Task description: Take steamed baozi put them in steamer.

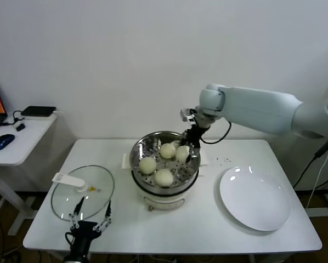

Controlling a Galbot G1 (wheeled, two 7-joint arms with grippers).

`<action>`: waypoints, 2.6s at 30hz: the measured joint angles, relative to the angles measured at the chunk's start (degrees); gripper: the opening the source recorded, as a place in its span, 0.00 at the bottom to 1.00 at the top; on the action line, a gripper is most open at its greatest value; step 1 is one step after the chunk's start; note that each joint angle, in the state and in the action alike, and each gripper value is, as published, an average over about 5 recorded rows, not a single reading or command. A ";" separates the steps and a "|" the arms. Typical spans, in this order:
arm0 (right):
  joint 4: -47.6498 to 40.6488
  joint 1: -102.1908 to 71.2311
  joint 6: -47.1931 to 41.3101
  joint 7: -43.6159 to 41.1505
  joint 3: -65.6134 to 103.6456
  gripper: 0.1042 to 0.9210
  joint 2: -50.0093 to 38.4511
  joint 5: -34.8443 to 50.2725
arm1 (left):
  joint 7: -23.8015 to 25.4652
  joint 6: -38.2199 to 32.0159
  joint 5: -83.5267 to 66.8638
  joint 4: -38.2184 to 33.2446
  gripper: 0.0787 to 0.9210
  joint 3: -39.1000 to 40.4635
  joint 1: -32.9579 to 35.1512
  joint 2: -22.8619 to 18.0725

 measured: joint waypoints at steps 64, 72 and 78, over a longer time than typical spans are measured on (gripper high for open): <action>7.13 -15.24 4.83 13.32 32.38 0.88 -21.87 -5.87 | -0.02 -0.08 1.08 -0.30 0.88 1.43 -0.19 -0.93; 13.60 -36.35 7.87 25.69 56.46 0.88 -27.88 -9.95 | -0.02 -0.17 1.42 -0.28 0.88 1.75 -0.02 -1.23; 18.59 -54.52 10.65 33.88 75.39 0.88 -27.58 -11.87 | -0.04 -0.17 1.71 -0.40 0.88 1.61 0.16 -1.36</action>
